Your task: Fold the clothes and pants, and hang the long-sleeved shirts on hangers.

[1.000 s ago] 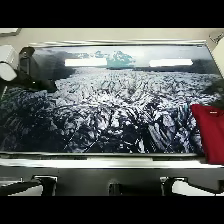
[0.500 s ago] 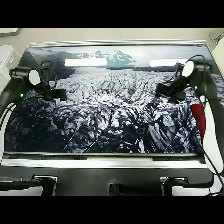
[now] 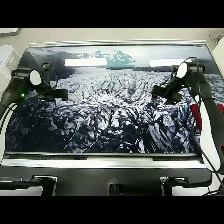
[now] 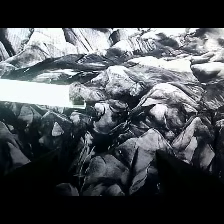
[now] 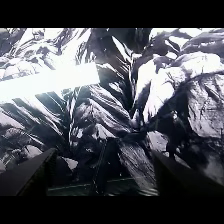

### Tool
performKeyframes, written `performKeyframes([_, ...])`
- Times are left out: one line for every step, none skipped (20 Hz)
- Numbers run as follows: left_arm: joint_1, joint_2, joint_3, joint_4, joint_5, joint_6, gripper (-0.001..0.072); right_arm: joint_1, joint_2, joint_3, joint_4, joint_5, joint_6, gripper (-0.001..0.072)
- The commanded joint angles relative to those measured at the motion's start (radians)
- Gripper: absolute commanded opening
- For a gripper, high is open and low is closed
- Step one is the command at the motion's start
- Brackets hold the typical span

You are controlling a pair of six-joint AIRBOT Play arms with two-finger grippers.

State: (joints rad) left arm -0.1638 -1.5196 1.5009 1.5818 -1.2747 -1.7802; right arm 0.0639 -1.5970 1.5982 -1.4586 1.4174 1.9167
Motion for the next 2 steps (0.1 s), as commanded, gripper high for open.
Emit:
performKeyframes([0.000,0.000,0.000,-0.001,0.001,-0.001,0.0718,0.001,-0.001,0.001,-0.001,0.001,0.002,0.0704])
performKeyframes([0.000,0.000,0.000,-0.001,0.001,-0.001,0.0718,0.001,-0.001,0.001,-0.001,0.001,0.002,0.0704])
